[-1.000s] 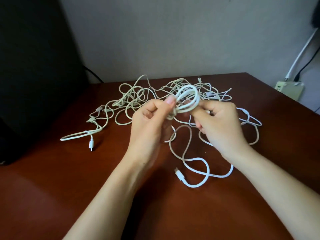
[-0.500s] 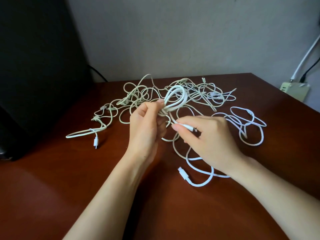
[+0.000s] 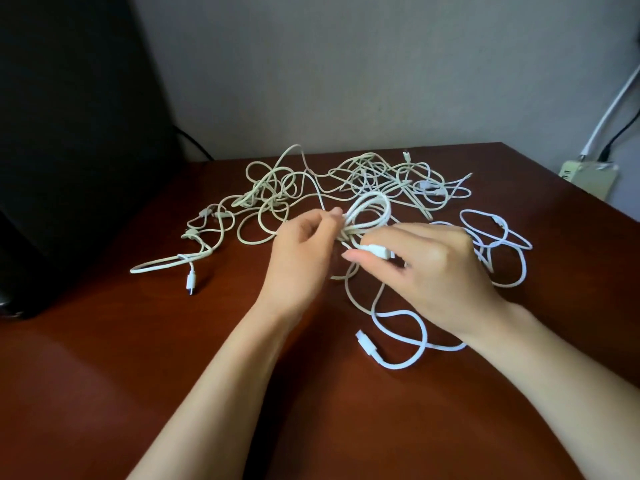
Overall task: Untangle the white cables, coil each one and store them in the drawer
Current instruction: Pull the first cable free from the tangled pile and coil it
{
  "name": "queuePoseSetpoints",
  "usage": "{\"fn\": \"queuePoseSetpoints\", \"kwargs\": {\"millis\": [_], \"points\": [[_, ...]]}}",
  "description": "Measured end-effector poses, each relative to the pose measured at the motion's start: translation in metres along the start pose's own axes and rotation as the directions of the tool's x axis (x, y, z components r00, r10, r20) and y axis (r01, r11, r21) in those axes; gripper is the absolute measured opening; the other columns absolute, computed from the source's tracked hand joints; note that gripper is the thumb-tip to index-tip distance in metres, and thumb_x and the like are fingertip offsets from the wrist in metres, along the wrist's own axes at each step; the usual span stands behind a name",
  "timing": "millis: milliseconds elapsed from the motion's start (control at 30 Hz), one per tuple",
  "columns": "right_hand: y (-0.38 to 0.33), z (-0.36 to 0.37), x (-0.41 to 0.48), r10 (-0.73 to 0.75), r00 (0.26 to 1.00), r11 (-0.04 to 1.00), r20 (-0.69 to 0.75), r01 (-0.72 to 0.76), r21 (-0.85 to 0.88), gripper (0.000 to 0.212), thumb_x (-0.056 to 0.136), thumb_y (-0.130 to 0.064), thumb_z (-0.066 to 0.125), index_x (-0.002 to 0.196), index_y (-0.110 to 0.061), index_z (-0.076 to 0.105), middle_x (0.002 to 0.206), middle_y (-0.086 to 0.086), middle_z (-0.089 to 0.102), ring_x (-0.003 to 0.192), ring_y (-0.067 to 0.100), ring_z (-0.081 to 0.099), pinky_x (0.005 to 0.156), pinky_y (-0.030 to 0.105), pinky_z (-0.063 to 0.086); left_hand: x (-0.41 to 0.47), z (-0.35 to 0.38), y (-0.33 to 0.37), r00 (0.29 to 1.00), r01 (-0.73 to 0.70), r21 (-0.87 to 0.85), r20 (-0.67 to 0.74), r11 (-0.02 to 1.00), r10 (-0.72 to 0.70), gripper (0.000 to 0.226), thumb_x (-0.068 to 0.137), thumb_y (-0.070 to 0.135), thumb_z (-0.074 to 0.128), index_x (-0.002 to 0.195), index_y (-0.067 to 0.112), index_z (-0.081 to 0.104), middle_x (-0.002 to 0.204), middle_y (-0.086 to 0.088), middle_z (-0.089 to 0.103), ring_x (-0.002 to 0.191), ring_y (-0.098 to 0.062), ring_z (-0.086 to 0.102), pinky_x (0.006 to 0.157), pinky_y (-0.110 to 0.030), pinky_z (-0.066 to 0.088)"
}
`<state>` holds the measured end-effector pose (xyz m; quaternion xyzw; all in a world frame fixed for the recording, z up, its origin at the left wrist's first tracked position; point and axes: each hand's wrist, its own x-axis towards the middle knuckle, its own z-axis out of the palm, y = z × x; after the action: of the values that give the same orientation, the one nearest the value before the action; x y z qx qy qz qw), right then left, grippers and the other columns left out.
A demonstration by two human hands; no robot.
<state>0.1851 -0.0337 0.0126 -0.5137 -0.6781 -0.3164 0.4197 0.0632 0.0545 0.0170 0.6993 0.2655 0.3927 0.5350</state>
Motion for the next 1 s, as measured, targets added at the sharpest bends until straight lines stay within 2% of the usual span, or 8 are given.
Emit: {"fn": "queuePoseSetpoints", "kwargs": {"millis": [167, 267, 500, 667, 767, 833, 900, 1000], "points": [[-0.003, -0.003, 0.001, 0.063, 0.995, 0.998, -0.071, -0.062, 0.026, 0.020, 0.083, -0.023, 0.072, 0.078, -0.003, 0.072, 0.067, 0.002, 0.069, 0.055, 0.012, 0.058, 0.058, 0.018, 0.043, -0.005, 0.000, 0.003, 0.984, -0.171, 0.199, 0.074, 0.965, 0.159, 0.033, 0.098, 0.028, 0.049, 0.072, 0.010, 0.059, 0.061, -0.003, 0.053, 0.058, -0.006, 0.042, 0.058, -0.024, 0.034], [-0.001, -0.005, 0.003, 0.096, 0.993, 0.994, -0.074, -0.091, 0.059, 0.016, 0.083, -0.019, 0.073, 0.080, -0.003, 0.071, 0.072, 0.000, 0.070, 0.069, 0.009, 0.058, 0.066, 0.006, 0.040, -0.004, -0.001, 0.003, 0.964, -0.263, 0.312, 0.132, 0.913, 0.233, 0.036, 0.093, 0.035, 0.042, 0.078, 0.009, 0.061, 0.066, -0.009, 0.058, 0.059, -0.012, 0.046, 0.060, -0.029, 0.037], [0.004, -0.007, 0.005, 0.276, 0.960, 0.950, -0.045, -0.265, 0.164, 0.018, 0.082, -0.022, 0.073, 0.083, -0.004, 0.069, 0.064, -0.015, 0.050, 0.061, -0.014, 0.047, 0.063, 0.000, 0.034, -0.008, 0.003, 0.001, 0.928, -0.353, 0.431, 0.271, 0.830, 0.255, 0.036, 0.092, 0.035, 0.038, 0.085, 0.010, 0.062, 0.068, 0.003, 0.057, 0.068, -0.013, 0.050, 0.067, -0.033, 0.039], [0.006, -0.008, 0.007, 0.329, 0.944, 0.925, 0.003, -0.323, 0.202, 0.018, 0.081, -0.025, 0.074, 0.082, -0.007, 0.069, 0.057, -0.009, 0.053, 0.054, -0.007, 0.048, 0.057, 0.003, 0.034, -0.009, 0.000, 0.006, 0.915, -0.371, 0.461, 0.328, 0.806, 0.234, 0.022, 0.089, 0.037, 0.040, 0.070, 0.046, 0.048, 0.069, 0.020, 0.053, 0.068, -0.003, 0.047, 0.065, -0.030, 0.034], [0.008, -0.009, 0.008, 0.369, 0.930, 0.908, 0.005, -0.361, 0.212, 0.017, 0.081, -0.025, 0.074, 0.081, -0.009, 0.069, 0.057, -0.007, 0.055, 0.054, 0.002, 0.051, 0.053, 0.010, 0.038, -0.009, 0.001, 0.005, 0.919, -0.308, 0.342, 0.350, 0.888, 0.184, 0.028, 0.088, 0.031, 0.036, 0.089, 0.028, 0.064, 0.081, 0.007, 0.063, 0.077, -0.011, 0.054, 0.075, -0.038, 0.042], [0.009, -0.011, 0.009, 0.409, 0.913, 0.892, -0.008, -0.397, 0.217, 0.015, 0.081, -0.024, 0.074, 0.081, -0.010, 0.069, 0.057, -0.005, 0.055, 0.055, 0.009, 0.053, 0.054, 0.017, 0.043, -0.008, 0.002, 0.003, 0.931, -0.153, 0.162, 0.354, 0.975, 0.087, 0.037, 0.086, 0.027, 0.038, 0.106, 0.018, 0.067, 0.084, 0.000, 0.065, 0.079, -0.020, 0.054, 0.082, -0.038, 0.043], [0.011, -0.012, 0.010, 0.450, 0.893, 0.874, -0.031, -0.432, 0.224, 0.015, 0.082, -0.025, 0.073, 0.083, -0.010, 0.069, 0.058, -0.002, 0.057, 0.056, 0.012, 0.054, 0.055, 0.023, 0.046, -0.008, 0.002, 0.002, 0.921, -0.008, -0.027, 0.389, 1.000, 0.018, 0.038, 0.083, 0.022, 0.042, 0.112, 0.028, 0.066, 0.081, -0.002, 0.058, 0.073, -0.015, 0.048, 0.076, -0.030, 0.041], [0.014, -0.015, 0.010, 0.492, 0.868, 0.856, -0.067, -0.469, 0.216, 0.013, 0.083, -0.024, 0.073, 0.085, -0.012, 0.069, 0.062, 0.001, 0.060, 0.059, 0.016, 0.057, 0.058, 0.029, 0.049, -0.006, -0.001, 0.003, 0.876, 0.015, -0.084, 0.482, 0.996, 0.027, 0.041, 0.088, 0.011, 0.049, 0.123, 0.031, 0.057, 0.084, 0.000, 0.059, 0.070, -0.009, 0.052, 0.067, -0.020, 0.044]]}}
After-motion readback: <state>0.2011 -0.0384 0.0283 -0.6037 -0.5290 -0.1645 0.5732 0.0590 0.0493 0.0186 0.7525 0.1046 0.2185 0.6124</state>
